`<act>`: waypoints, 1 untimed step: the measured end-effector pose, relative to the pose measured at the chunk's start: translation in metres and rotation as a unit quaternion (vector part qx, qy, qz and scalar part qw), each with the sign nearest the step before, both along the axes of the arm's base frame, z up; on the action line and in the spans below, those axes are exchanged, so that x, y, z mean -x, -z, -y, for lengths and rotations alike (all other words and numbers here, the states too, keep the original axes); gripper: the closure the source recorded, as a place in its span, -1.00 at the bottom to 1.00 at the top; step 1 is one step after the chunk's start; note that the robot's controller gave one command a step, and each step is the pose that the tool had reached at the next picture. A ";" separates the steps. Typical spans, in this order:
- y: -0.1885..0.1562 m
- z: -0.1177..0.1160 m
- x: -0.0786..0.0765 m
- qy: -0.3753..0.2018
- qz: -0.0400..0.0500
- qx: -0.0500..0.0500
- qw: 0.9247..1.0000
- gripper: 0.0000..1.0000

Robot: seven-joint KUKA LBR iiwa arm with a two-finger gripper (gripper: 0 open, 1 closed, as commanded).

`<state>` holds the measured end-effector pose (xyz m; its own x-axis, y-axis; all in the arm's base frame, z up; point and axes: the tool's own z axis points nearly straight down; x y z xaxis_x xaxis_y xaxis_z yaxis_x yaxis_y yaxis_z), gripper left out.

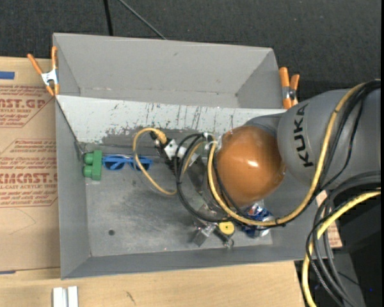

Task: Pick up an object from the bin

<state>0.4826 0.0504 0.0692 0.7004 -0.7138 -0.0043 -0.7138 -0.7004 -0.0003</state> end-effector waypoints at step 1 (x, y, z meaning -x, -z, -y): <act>-0.011 0.004 -0.013 -0.007 0.000 0.000 1.000 1.00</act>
Offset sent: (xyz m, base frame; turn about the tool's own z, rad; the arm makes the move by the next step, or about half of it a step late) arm 0.0134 -0.0051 0.0121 -0.0149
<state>0.4954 0.0467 0.0806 0.7096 -0.7045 -0.0033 -0.7046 -0.7097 0.0002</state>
